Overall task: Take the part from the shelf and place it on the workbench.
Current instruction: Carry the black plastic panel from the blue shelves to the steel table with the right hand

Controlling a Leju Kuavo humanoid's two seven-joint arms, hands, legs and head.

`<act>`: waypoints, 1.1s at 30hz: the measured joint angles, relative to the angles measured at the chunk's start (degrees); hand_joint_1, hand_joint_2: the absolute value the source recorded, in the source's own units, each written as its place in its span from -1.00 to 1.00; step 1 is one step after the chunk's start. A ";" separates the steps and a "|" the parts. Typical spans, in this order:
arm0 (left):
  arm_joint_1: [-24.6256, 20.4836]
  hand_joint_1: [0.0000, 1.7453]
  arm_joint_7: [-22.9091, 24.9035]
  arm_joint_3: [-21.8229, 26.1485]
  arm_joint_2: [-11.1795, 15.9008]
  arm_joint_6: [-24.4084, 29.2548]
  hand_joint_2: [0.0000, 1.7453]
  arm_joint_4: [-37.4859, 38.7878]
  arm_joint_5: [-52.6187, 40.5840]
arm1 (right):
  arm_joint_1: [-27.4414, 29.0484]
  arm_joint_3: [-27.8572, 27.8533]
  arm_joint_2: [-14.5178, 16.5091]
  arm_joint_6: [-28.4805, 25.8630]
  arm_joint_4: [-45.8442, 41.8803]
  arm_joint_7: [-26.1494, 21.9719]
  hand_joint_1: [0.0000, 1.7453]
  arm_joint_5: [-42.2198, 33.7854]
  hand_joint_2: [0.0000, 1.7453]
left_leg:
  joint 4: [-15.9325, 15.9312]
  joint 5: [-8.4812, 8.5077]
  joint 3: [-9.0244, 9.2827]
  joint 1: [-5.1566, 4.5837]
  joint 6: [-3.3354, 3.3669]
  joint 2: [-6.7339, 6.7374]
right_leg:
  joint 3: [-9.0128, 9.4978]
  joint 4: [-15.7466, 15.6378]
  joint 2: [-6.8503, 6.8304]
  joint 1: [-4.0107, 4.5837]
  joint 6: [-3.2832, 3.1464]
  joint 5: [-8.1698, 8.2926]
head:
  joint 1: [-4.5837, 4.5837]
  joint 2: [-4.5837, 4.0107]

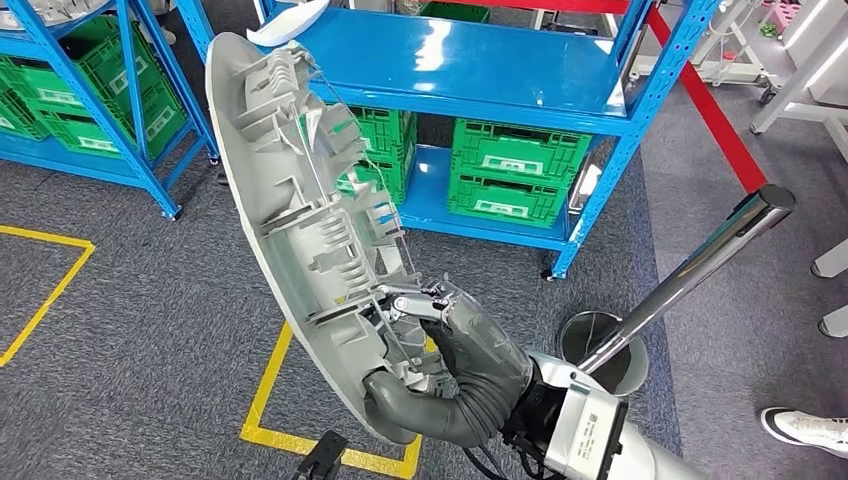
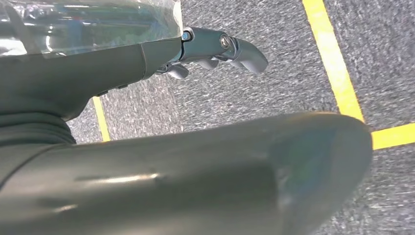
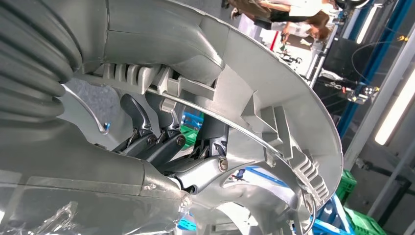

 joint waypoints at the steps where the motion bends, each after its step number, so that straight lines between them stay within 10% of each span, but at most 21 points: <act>1: -0.02 -1.00 -0.02 -0.01 -0.03 -0.04 1.00 -0.04 -0.06 | -0.02 -0.01 -0.01 0.00 0.00 0.01 1.00 0.00 1.00 | 0.01 0.42 -0.46 -0.16 -0.03 -0.01 | 2.85 -3.81 0.01 0.17 -0.57 1.37 | 0.02 0.00; 5: -0.12 -1.00 -0.08 -0.03 -0.26 -0.20 1.00 -0.13 -0.22 | -0.13 -0.05 -0.01 0.01 -0.02 0.01 1.00 0.00 1.00 | 0.08 1.54 -1.37 -0.32 -0.71 -0.03 | 11.43 -17.31 -0.14 1.00 -2.24 0.23 | -0.04 0.01; 33: -0.05 -1.00 -0.57 -1.02 -0.05 -0.52 1.00 -0.12 -0.18 | 0.50 -0.10 -0.07 -0.04 -0.02 -1.73 1.00 3.25 1.00 | 0.44 1.96 -1.91 -0.43 -0.90 -0.05 | 10.82 -17.24 -0.15 0.88 -1.92 0.25 | -0.01 0.00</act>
